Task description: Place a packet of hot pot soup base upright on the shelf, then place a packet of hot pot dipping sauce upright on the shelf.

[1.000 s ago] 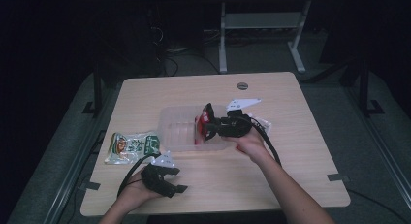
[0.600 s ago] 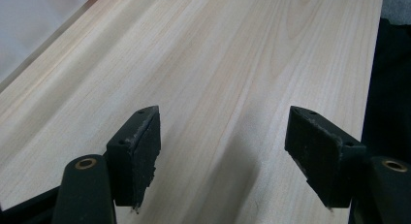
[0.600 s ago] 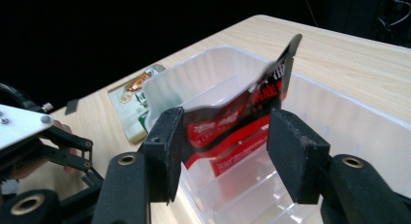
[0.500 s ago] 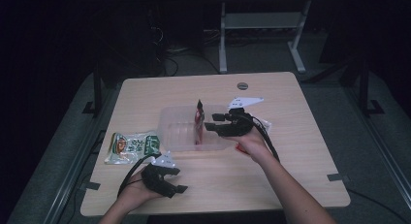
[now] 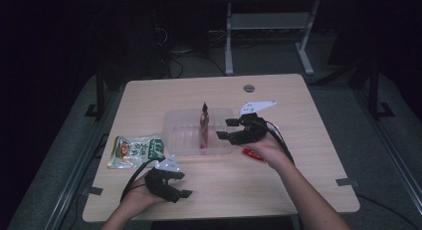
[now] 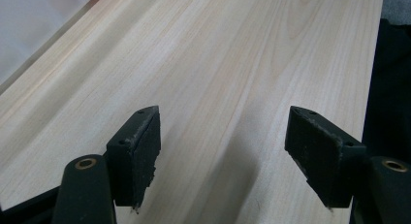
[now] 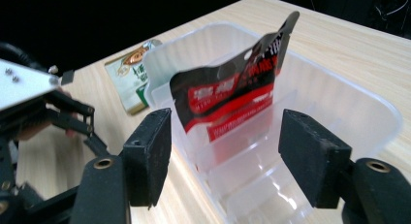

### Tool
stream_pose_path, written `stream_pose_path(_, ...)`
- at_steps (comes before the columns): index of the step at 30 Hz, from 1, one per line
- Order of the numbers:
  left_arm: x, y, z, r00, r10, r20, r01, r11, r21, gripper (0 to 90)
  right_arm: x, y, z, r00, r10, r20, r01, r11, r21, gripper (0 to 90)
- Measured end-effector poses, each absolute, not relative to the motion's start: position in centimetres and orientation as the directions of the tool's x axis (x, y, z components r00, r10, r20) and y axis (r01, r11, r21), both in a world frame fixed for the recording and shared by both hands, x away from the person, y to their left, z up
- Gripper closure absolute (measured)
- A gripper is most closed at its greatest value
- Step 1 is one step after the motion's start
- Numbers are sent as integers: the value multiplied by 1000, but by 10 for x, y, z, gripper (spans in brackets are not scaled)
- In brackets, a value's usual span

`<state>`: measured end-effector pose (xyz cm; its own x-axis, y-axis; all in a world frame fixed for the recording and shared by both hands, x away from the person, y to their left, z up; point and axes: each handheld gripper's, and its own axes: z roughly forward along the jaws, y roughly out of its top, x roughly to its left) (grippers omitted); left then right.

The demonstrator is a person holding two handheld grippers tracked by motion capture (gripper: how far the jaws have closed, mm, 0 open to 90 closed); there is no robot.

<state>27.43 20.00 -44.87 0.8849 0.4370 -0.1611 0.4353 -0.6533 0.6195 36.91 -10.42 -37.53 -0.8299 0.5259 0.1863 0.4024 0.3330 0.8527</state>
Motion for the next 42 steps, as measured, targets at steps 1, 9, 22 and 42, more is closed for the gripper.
stream_pose_path(1,274,200,-448,885,436,-162,435,-653,620,285,368,-106,-375,-831,524,185,402,338,851,349)
stream_pose_path(9,273,201,-448,880,447,-161,441,-645,623,285,355,-126,-369,-839,523,148,391,392,833,307)
stream_pose_path(22,275,202,-449,880,449,-157,442,-649,619,285,343,-199,-374,-777,610,154,437,346,830,302)
stream_pose_path(42,274,197,-450,878,449,-167,448,-646,618,285,379,-218,-419,-726,667,171,523,374,766,760)
